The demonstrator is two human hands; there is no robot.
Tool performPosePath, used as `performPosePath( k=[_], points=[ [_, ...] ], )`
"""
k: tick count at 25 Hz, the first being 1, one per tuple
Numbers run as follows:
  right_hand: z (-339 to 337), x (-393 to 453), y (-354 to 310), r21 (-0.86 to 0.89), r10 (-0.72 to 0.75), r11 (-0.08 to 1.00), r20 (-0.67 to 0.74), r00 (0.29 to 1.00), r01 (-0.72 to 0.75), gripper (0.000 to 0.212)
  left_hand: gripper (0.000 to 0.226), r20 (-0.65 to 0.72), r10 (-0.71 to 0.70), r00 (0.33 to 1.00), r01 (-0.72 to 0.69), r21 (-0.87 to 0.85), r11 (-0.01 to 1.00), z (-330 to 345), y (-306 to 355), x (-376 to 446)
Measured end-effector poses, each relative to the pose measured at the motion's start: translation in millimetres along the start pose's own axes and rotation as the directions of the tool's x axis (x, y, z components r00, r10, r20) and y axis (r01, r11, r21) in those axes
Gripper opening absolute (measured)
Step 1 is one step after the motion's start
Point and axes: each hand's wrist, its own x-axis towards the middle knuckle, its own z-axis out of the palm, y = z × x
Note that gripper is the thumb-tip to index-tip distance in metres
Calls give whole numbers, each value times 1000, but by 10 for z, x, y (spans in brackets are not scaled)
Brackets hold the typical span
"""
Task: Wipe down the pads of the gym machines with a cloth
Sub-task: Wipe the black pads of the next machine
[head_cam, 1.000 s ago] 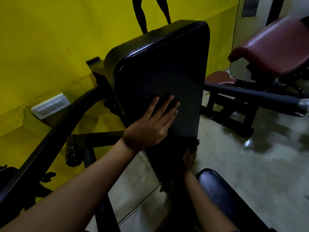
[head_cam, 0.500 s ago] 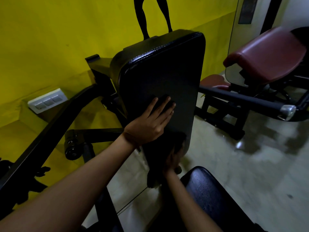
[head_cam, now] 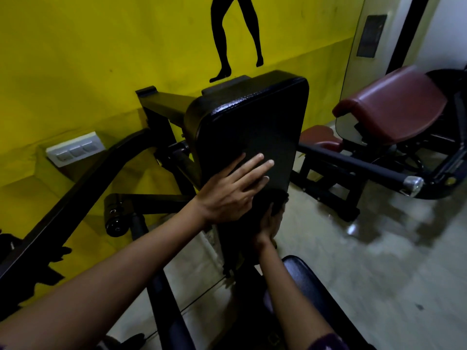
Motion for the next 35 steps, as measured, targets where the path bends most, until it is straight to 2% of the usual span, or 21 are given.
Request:
performPosePath(
  k=[1, 2, 3, 6, 8, 11, 12, 14, 15, 16, 17, 18, 19, 20, 23, 25, 27, 30, 32, 33, 35],
  points=[
    [14, 50, -58, 3, 56, 998, -34, 998, -56, 54, 46, -42, -55, 998, 55, -5, 998, -86, -61, 55],
    [13, 21, -158, -4, 51, 999, -48, 998, -52, 61, 48, -80, -109, 991, 110, 15, 994, -163, -144, 113],
    [29, -40, -262, -6, -5, 1000, -48, 999, 5, 63, 50, -112, -143, 983, 149, 50, 988, -219, -230, 167],
    [24, -235, -376, 7, -180, 984, -26, 983, 180, 51, 53, -169, -168, 971, 194, 158, 968, -280, -380, 280],
    [-46, -27, -395, -2, -238, 971, 0, 971, 238, 58, 54, -207, -251, 946, 292, 202, 935, -260, -395, 335],
    [-74, 249, -603, 22, -45, 999, -2, 999, 45, 55, 53, -258, -390, 884, 451, 249, 857, -202, -341, 378],
    [-74, 152, -735, -28, -46, 999, -18, 999, 46, 52, 52, -274, -409, 870, 477, 258, 840, -186, -325, 386],
    [-28, -291, -985, -165, -198, 967, 7, 980, 196, 53, 47, -343, -450, 825, 537, 225, 813, -163, -299, 391],
    [-19, -529, -1025, -209, -324, 921, 53, 945, 328, 56, 45, -392, -505, 769, 599, 167, 783, -148, -297, 380],
    [-17, -694, -974, -229, -432, 864, 125, 893, 449, 59, 43, -436, -593, 677, 685, 78, 724, -128, -301, 367],
    [-36, -778, -905, -241, -511, 804, 185, 839, 543, 61, 43, -463, -690, 557, 764, -42, 644, -114, -308, 353],
    [-41, -730, -846, -247, -554, 766, 215, 804, 594, 61, 43, -462, -765, 449, 800, -173, 575, -103, -313, 343],
    [-43, -596, -855, -236, -563, 764, 213, 799, 601, 61, 43, -444, -805, 393, 791, -282, 542, -92, -313, 330],
    [-58, -424, -910, -221, -545, 789, 181, 819, 573, 63, 41, -429, -816, 386, 760, -353, 545, -80, -310, 319],
    [-136, 131, -1127, -226, -369, 903, 31, 929, 366, 59, 38, -401, -812, 425, 693, -433, 577, -79, -325, 324],
    [-157, 285, -1283, -223, -299, 933, -40, 953, 283, 57, 36, -402, -817, 414, 689, -448, 570, -79, -323, 331],
    [-101, 62, -1438, -231, -435, 880, -48, 899, 414, 55, 34, -402, -819, 409, 685, -458, 567, -73, -317, 320],
    [-85, -334, -1527, -267, -763, 610, 56, 644, 746, 51, 35, -391, -817, 423, 681, -458, 571, -80, -327, 314],
    [-141, -157, -1623, -247, -837, 498, 116, 535, 831, 51, 35, -386, -821, 420, 678, -468, 567, -85, -322, 309],
    [-178, 13, -1687, -240, -841, 497, 102, 531, 834, 53, 35, -384, -824, 417, 672, -480, 564, -85, -312, 306],
    [-221, 347, -1899, -238, -773, 616, 0, 634, 751, 53, 36, -372, -836, 403, 658, -517, 548, -81, -309, 313]
  ],
)
